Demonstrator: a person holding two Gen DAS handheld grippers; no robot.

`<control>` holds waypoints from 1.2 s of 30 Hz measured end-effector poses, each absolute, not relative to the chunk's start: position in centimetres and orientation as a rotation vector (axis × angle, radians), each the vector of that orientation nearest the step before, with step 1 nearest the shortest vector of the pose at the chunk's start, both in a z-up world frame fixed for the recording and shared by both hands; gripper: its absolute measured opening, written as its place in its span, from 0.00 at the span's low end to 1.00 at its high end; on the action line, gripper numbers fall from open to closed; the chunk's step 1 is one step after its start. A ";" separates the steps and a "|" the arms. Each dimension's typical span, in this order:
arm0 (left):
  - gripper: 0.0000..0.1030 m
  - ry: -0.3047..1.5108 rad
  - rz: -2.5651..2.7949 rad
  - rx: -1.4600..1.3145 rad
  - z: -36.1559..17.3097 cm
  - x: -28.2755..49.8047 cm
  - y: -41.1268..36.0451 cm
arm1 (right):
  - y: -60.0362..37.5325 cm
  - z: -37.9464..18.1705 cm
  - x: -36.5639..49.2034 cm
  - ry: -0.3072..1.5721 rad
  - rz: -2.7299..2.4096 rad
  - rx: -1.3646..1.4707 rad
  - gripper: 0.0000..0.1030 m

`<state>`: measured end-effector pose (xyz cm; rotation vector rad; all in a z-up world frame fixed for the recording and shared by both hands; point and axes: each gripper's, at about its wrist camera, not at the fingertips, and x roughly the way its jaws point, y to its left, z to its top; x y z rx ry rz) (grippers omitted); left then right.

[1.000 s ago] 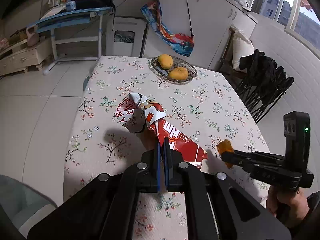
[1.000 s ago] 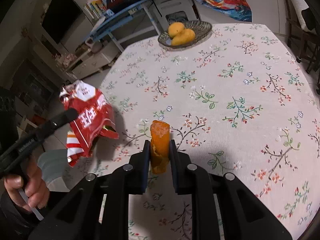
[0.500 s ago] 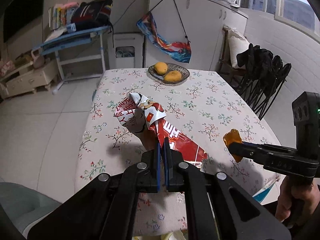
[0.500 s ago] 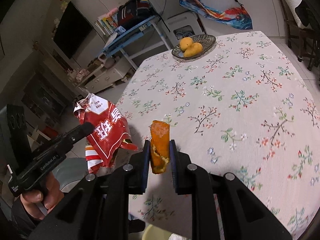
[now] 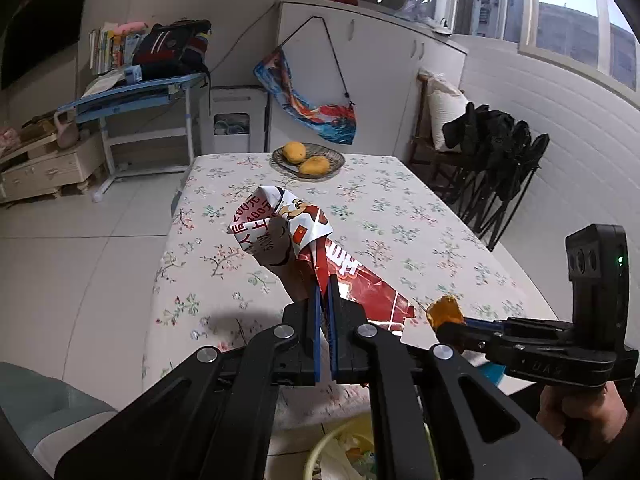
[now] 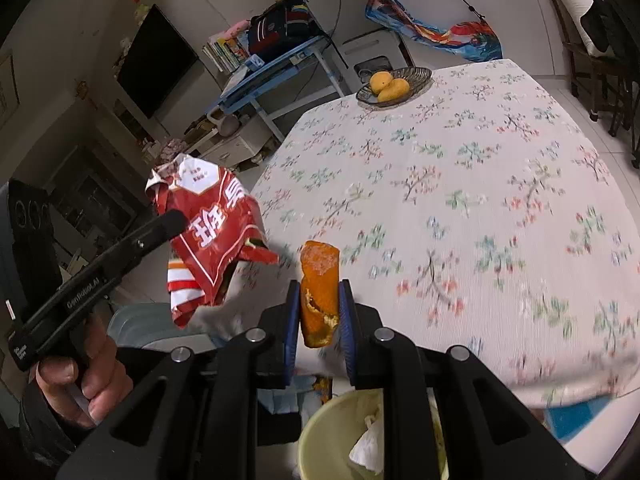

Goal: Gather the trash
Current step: 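Lift the snack bag with the left gripper while the right lifts the peel, then drop the peel and snack bag into the yellow basin, opening both grippers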

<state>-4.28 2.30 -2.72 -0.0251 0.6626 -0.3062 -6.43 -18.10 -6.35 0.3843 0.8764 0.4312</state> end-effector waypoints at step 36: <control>0.04 0.823 -0.424 0.132 -7.7 -16.6 -0.3 | -17.1 -13.9 -15.0 1.221 0.272 0.267 0.55</control>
